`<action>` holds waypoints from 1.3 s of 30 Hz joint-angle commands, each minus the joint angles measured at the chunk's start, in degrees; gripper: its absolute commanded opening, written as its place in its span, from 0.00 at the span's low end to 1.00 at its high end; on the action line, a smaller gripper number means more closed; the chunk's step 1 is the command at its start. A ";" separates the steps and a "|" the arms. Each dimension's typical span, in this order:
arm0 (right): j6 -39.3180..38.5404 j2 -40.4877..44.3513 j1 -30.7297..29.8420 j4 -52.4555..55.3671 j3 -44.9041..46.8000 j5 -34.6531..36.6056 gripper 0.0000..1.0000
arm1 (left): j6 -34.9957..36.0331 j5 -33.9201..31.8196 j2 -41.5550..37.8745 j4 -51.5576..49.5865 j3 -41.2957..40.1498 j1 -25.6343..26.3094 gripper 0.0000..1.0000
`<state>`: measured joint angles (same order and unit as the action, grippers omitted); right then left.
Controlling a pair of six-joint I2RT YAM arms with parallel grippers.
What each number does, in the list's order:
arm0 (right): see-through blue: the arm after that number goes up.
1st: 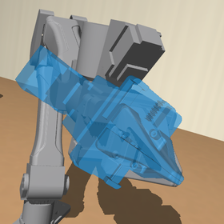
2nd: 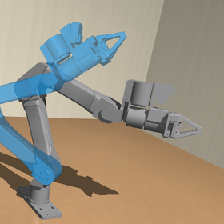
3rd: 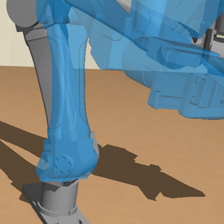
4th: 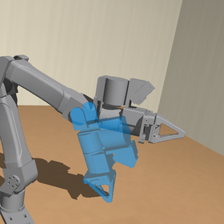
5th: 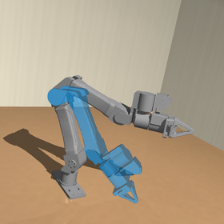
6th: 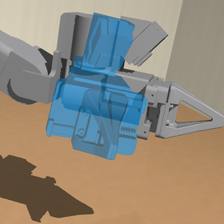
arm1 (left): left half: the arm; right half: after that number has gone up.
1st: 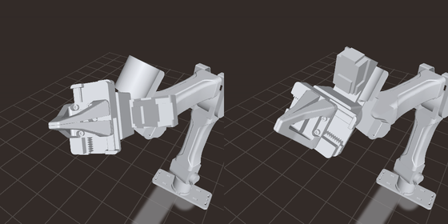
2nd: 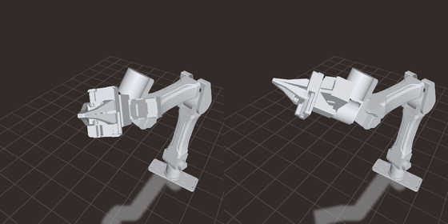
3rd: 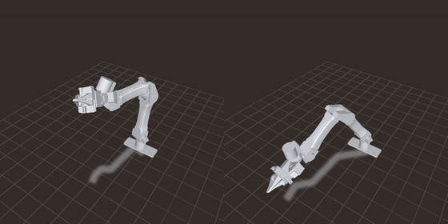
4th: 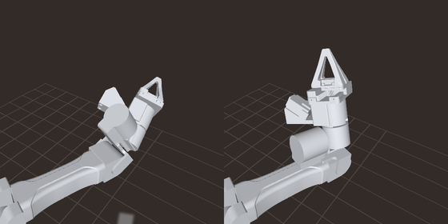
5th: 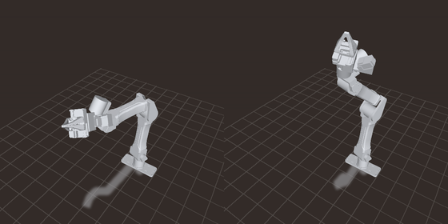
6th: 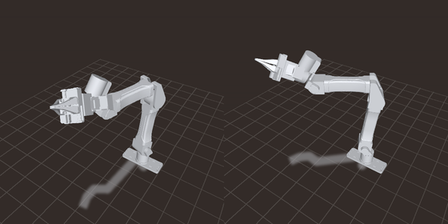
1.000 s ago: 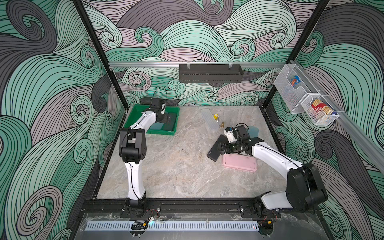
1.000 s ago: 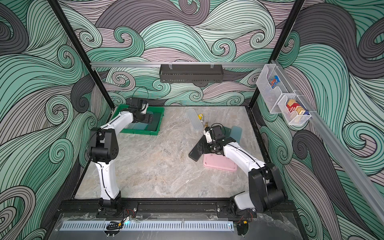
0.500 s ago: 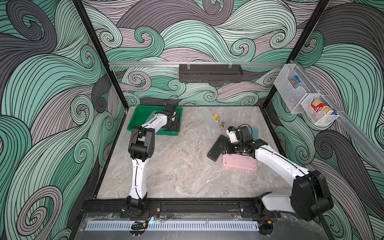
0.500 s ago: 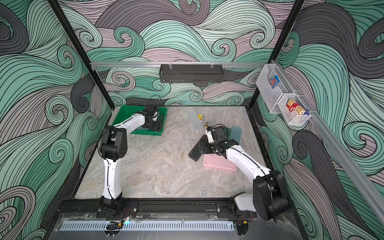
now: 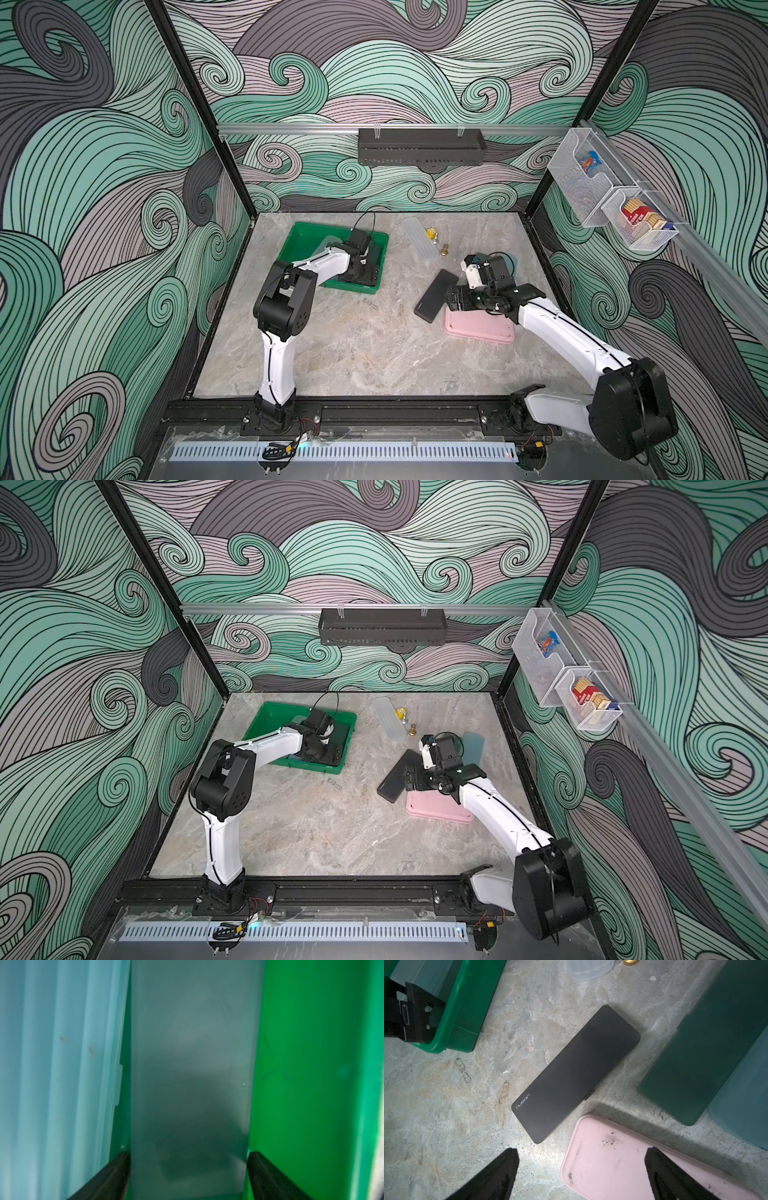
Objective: Put the pencil case into the storage box
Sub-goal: Move the storage box to the center of the board, then pick up the pencil case from the center of the board.
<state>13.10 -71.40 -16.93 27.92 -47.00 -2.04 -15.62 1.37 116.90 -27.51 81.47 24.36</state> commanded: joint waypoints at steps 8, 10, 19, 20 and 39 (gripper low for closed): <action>1.02 3.69 2.93 1.69 3.04 -0.87 0.99 | -6.35 3.11 -3.63 8.20 0.12 5.06 0.91; 1.13 4.16 3.21 2.07 3.06 -0.94 0.99 | -6.39 3.75 -2.75 6.86 2.31 5.73 0.91; 3.97 7.80 5.64 3.93 3.30 3.20 0.99 | 4.95 -10.50 -9.34 -2.35 4.49 9.04 0.99; 4.54 8.06 6.66 3.88 3.48 3.33 0.99 | 7.59 -9.39 -11.13 -1.35 3.93 9.70 0.99; 6.36 10.09 12.36 3.89 4.73 0.33 0.99 | 14.93 11.72 3.02 10.05 9.75 23.49 0.99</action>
<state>19.11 -62.04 -4.89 31.48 -42.68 -0.75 -2.98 11.46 117.43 -18.06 88.42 47.70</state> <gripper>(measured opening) 0.992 0.987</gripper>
